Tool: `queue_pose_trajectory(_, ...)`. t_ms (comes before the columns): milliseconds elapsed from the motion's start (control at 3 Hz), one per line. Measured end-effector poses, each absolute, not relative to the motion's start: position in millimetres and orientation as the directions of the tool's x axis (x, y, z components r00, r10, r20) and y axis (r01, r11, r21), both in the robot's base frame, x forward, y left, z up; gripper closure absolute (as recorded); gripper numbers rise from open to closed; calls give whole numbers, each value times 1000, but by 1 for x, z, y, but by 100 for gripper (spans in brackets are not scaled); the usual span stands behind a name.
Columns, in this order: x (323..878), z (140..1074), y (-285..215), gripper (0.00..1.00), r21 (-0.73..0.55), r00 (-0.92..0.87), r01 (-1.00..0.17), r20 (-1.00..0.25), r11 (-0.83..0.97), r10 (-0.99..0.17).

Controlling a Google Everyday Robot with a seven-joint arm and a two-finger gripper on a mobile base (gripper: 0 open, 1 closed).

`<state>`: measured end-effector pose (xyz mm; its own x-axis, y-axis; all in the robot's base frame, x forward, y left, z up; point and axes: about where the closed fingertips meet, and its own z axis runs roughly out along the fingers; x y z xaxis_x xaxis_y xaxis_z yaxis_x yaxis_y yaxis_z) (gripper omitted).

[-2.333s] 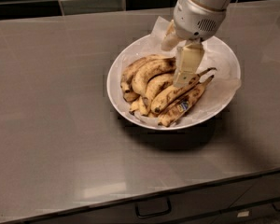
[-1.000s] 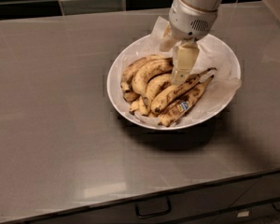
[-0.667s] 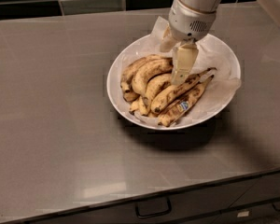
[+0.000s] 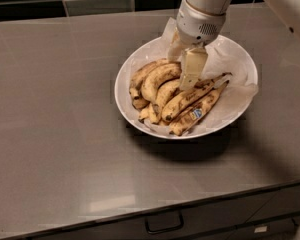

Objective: Pick banana from white bowl

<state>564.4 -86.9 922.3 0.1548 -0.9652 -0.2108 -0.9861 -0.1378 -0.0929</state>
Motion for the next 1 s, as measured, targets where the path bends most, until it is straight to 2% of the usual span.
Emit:
queue_pose_trajectory(333,565,921,-86,50,-90,157,-986,-211,-141,-965)
queue_pose_trajectory(1000,567,921,-84,49,-89,163,-985,-209,-147,-964)
